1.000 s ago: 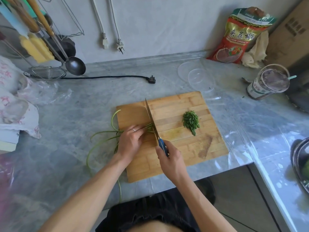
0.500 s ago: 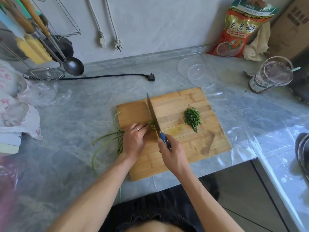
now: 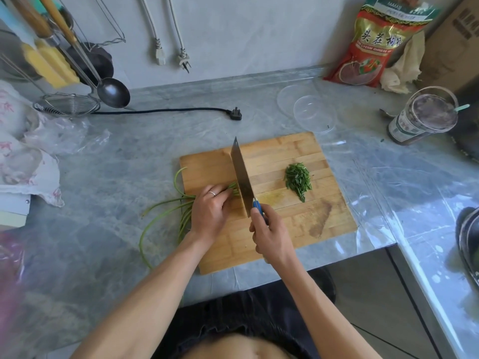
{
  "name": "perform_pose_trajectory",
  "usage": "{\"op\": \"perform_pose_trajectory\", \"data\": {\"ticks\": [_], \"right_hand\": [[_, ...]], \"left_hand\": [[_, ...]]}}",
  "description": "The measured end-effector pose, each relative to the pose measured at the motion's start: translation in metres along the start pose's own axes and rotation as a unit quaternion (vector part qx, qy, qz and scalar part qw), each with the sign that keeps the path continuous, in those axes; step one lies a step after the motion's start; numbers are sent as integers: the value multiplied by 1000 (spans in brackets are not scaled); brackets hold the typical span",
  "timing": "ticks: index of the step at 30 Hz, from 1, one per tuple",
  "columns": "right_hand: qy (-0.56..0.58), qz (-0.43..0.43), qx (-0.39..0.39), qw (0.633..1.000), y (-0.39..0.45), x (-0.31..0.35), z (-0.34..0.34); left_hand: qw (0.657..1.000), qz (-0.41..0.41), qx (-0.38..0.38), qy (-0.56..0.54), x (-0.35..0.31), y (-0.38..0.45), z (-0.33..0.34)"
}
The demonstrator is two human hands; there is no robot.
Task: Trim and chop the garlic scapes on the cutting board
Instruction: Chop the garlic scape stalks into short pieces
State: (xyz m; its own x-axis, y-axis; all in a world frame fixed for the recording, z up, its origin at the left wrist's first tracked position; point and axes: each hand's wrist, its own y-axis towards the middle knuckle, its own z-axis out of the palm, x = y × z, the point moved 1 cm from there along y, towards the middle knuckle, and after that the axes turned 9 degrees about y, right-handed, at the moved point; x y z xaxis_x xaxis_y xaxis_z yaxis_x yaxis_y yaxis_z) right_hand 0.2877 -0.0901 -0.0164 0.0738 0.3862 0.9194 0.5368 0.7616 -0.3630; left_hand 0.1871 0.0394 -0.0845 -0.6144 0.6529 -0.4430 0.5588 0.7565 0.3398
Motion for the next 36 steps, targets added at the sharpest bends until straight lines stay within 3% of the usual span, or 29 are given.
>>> {"op": "perform_pose_trajectory", "data": {"ticks": [9, 17, 26, 36], "right_hand": [[20, -9, 17, 1000, -3, 0, 17], [28, 36, 43, 998, 11, 16, 3], [-26, 40, 71, 996, 5, 16, -1], [14, 84, 77, 993, 9, 17, -5]], "left_hand": [[992, -119, -6, -33, -19, -4, 3], [998, 33, 41, 30, -2, 5, -9], [992, -104, 31, -70, -10, 10, -11], [986, -122, 66, -87, -8, 12, -6]]}}
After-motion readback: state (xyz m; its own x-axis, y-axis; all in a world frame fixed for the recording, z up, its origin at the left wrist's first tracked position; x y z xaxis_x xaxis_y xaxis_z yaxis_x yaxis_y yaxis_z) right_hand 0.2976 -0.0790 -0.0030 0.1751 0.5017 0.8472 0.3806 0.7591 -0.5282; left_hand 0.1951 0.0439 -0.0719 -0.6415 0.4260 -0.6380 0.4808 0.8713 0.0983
